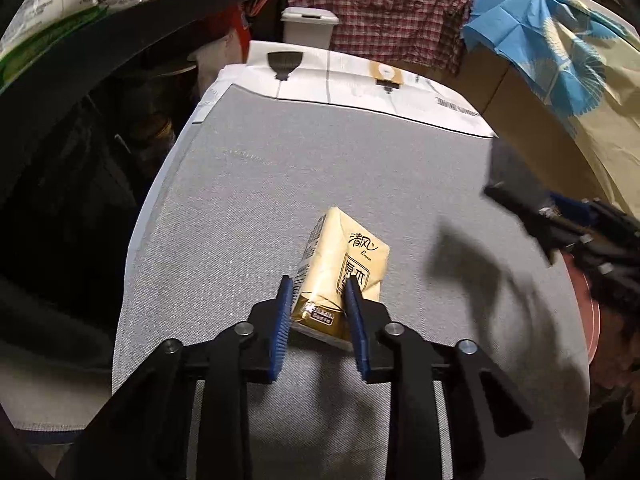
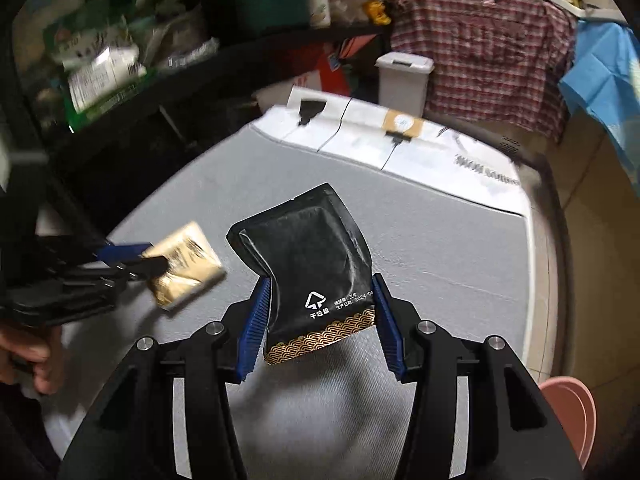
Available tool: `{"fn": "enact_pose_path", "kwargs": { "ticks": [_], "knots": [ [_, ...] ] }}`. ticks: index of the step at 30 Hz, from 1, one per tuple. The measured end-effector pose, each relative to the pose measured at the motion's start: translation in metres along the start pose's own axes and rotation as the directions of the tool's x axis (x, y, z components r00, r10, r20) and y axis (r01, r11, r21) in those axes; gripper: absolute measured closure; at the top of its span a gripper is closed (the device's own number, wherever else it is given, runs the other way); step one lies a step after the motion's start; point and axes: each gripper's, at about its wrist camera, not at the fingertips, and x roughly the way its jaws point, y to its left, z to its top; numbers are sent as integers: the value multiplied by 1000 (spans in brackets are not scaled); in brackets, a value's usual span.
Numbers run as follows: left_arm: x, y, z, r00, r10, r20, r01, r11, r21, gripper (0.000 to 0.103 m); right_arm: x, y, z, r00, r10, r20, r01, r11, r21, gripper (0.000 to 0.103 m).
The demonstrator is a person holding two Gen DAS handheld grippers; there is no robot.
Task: Collect trash
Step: 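Grasp the beige tissue pack with the left tool while the right tool grasps the black sachet, then carry tissue pack and black sachet over the pink bucket and open both tools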
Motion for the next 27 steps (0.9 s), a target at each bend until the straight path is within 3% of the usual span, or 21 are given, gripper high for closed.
{"fn": "enact_pose_path", "kwargs": {
  "ticks": [9, 27],
  "knots": [
    [-28, -25, 1, 998, -15, 59, 11, 998, 61, 85, -81, -19, -21, 997, -49, 53, 47, 998, 33, 53],
    [-62, -76, -2, 989, -42, 140, 26, 993, 119, 85, -162, -60, -84, 975, -174, 137, 152, 975, 162, 53]
  ]
}}
